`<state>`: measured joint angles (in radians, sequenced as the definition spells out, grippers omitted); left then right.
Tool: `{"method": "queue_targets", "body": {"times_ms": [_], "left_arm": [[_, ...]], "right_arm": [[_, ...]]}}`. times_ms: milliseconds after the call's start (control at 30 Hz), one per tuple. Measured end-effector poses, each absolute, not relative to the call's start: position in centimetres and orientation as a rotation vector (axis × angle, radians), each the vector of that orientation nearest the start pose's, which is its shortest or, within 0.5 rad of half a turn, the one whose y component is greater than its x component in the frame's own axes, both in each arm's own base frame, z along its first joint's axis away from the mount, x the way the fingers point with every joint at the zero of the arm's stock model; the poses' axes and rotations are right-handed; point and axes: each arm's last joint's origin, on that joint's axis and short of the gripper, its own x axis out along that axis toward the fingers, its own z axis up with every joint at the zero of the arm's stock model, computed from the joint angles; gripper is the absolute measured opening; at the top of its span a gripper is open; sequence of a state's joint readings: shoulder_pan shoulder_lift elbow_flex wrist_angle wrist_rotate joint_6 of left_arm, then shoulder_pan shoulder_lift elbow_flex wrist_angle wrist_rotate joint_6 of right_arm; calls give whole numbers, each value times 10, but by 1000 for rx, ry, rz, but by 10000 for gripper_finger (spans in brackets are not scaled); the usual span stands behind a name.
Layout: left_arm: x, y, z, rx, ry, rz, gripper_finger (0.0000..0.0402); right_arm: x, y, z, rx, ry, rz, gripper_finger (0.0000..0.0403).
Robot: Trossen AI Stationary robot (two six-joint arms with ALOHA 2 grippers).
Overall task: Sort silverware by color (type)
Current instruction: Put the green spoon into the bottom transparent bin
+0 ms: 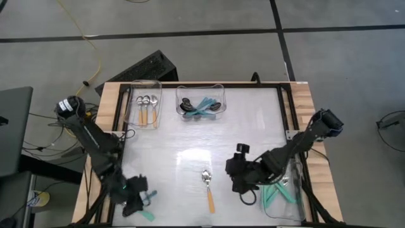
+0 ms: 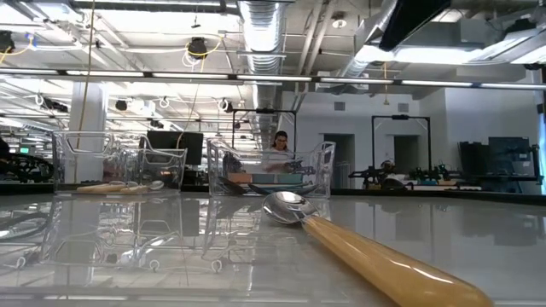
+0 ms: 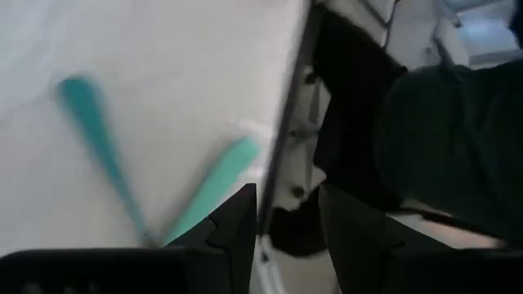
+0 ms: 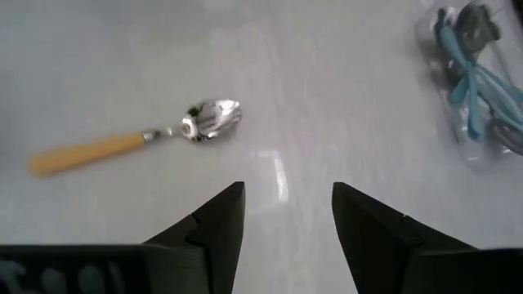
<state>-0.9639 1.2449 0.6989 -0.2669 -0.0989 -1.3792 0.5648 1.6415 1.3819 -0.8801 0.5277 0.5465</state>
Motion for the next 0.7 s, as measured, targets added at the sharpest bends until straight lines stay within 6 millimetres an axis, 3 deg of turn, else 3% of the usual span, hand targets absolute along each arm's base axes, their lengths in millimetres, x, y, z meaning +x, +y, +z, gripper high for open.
{"method": "queue_targets", "body": {"times_ms": [133, 300, 500, 700], "left_arm": [[131, -231, 211, -607, 988, -226, 118], [136, -260, 186, -303, 1012, -307, 118], [142, -266, 163, -241, 1169, -335, 118], [141, -262, 161, -145, 1155, -329, 118]], "right_arm": [[295, 152, 277, -78, 960, -208, 207], [303, 139, 280, -31, 945, -212, 207], [306, 135, 281, 1, 946, -201, 207], [308, 137, 280, 16, 934, -185, 207]]}}
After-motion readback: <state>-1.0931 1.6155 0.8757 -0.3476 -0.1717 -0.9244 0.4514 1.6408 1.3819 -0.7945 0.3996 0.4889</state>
